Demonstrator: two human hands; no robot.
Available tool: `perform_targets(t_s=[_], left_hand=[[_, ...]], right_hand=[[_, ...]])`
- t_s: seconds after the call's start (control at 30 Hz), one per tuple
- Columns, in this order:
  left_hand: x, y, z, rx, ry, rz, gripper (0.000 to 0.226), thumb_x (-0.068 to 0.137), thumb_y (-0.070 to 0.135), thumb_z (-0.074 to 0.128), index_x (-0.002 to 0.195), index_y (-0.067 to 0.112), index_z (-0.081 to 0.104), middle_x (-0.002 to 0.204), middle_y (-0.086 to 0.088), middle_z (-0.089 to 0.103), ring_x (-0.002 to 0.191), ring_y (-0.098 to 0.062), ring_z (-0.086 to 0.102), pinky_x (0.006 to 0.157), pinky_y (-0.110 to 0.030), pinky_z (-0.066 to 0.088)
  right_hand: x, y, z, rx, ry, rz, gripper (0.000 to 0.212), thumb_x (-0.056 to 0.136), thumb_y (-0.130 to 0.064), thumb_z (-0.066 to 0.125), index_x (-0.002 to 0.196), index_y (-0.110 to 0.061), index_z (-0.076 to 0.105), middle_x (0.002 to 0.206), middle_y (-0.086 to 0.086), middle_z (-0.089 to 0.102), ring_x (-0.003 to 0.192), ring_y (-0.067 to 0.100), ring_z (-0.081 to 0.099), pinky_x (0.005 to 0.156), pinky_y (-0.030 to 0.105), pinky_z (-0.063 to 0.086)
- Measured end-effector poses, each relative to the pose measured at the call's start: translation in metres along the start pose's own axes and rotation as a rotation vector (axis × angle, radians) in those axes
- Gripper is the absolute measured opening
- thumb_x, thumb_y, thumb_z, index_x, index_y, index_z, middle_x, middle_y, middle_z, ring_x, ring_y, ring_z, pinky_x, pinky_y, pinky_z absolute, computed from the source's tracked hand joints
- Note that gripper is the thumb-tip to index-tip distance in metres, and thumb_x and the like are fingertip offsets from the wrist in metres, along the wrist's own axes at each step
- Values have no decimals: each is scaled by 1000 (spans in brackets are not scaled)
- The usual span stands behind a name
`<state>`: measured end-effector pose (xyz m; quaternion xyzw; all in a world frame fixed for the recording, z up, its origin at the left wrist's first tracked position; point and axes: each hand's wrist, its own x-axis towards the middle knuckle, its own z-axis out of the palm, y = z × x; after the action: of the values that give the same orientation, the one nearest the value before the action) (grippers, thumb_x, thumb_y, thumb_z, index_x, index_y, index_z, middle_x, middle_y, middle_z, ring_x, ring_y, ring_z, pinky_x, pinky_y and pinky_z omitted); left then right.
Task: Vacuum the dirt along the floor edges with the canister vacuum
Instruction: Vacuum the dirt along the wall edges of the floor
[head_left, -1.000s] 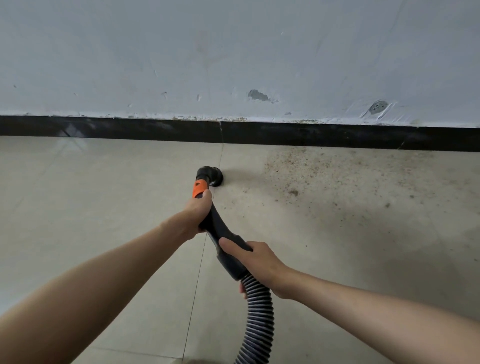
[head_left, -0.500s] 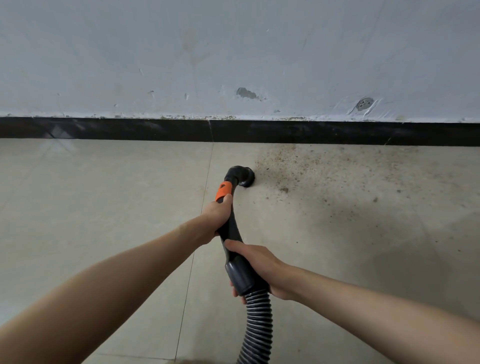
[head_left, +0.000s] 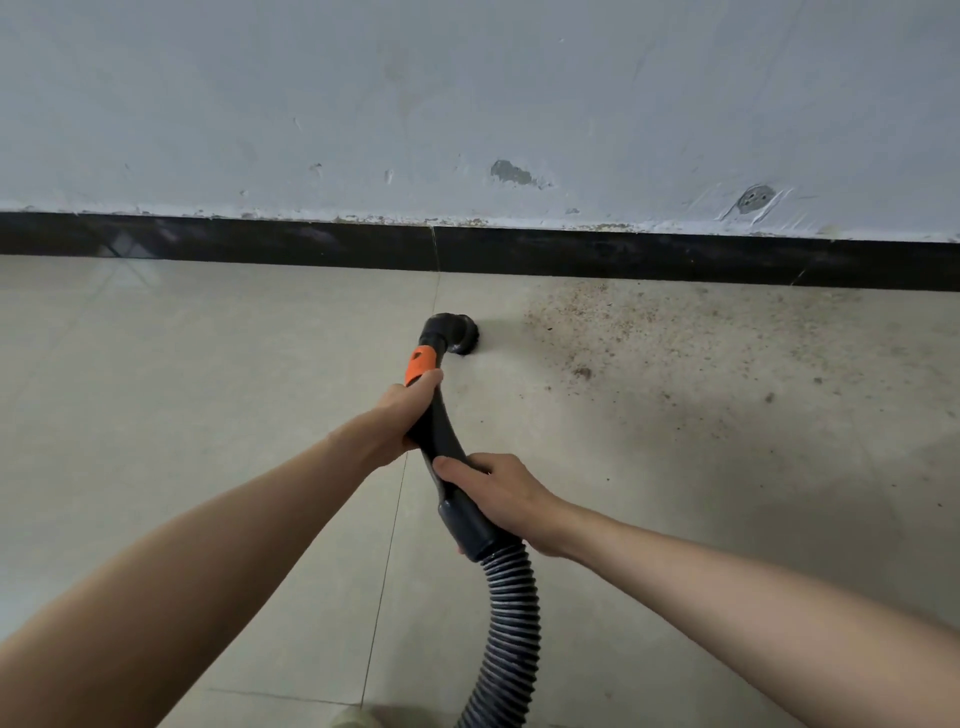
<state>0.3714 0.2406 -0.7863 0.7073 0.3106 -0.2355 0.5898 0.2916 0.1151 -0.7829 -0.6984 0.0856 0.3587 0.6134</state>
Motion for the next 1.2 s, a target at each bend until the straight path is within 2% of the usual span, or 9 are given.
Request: perform_targets(t_s=[0.1,0.17,0.37,0.5,0.7,0.87,1.0,1.2], left_hand=[[2,-2,-19,-83,59,1,41,94,39,50,111,3,44,87,-8,50,75,-20,53,58,-29,45],[3,-5,-29,-78,129,2,41,93,40,48,110,3,44,84,-7,49,73,-19,52,57,-29,44],[-1,-28,-30,16,233,-24,46,94,46,36,108,3,46,85,-8,52,79,-24,53,71,-32,46],[-7,-39,-17,67,219,-9,47,95,47,36,108,3,48,93,-11,54,87,-27,55,75,-32,45],[-14,-43,2,106,178,-21,44,95,44,38,106,3,48,81,-8,52,81,-25,55,76,-35,49],[-13,-33,24,176,98,8,48,95,49,37,106,4,48,81,-6,52,85,-26,56,79,-35,50],[-15,-19,40,199,38,19,46,95,49,38,107,5,47,82,-6,52,76,-21,55,69,-32,47],[-15,-12,37,111,47,25,40,93,42,43,107,5,48,83,-5,52,75,-19,53,70,-31,47]], right_hand=[[3,-6,3,-17,-113,34,32,92,-36,61,79,-7,54,72,9,60,52,22,59,49,28,51],[1,-9,8,13,-174,61,32,93,-35,61,81,-6,53,69,8,61,47,22,60,44,27,50],[-10,4,17,-50,-271,108,31,95,-37,54,86,-7,51,74,10,62,57,26,62,53,31,56],[-13,15,22,-171,-163,97,43,94,-53,50,83,-11,52,85,12,63,74,27,62,83,43,56],[-24,25,18,-327,-33,19,45,97,-56,40,85,-14,51,79,1,54,72,17,53,71,28,43],[-28,30,10,-303,97,28,39,97,-56,37,90,-19,51,83,-2,57,79,17,58,76,30,48],[-29,30,1,-243,184,4,37,97,-54,38,91,-20,50,81,-2,56,73,14,56,66,25,44],[-21,24,-5,-193,144,-25,40,97,-54,42,85,-17,52,81,-2,56,72,13,54,69,26,44]])
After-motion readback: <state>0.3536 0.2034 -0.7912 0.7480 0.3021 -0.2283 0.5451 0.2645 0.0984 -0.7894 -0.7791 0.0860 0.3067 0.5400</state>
